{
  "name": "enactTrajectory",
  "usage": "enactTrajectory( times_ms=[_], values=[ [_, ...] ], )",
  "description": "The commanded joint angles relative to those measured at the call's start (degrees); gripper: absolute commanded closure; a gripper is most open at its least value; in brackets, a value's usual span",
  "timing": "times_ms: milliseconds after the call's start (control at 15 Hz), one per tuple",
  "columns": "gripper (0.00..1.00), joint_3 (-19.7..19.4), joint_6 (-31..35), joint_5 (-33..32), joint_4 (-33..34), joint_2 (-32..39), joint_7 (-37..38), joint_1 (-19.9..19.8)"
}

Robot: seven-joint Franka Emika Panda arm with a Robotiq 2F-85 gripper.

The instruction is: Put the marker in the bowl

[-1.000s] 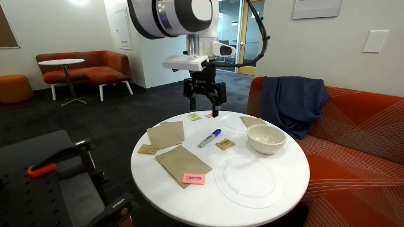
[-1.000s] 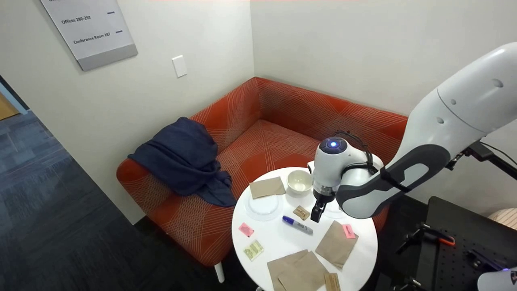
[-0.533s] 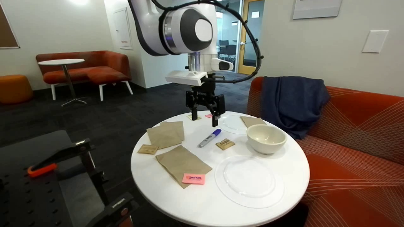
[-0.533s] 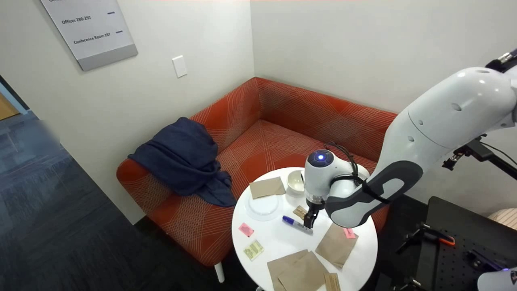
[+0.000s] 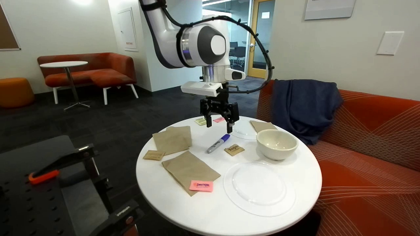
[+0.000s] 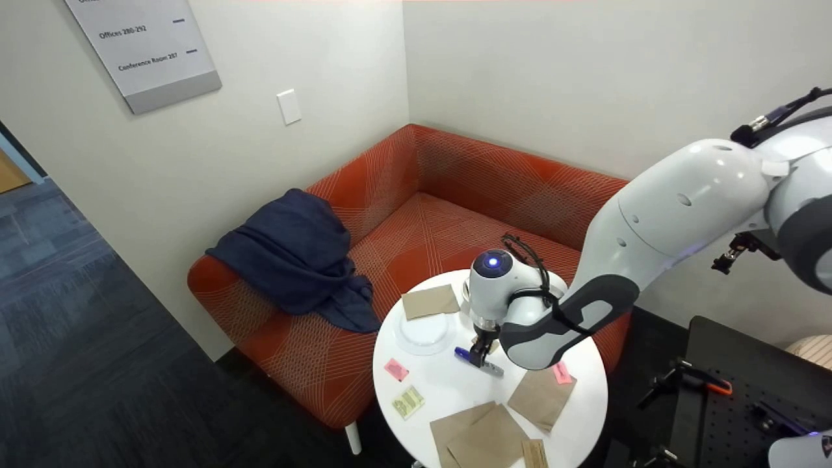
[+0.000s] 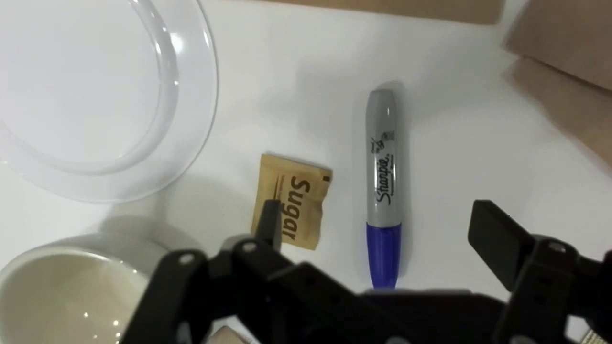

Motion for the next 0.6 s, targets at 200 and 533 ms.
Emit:
enactTrajectory(
  times_ms=[200,533],
  values=[
    [0.00,-0.23,-4.28,0.27,10.29,6.47,1.43,1.77],
    [0.00,0.40,-7.24,0.89,14.73,9.34,2.22,2.70]
  ],
)
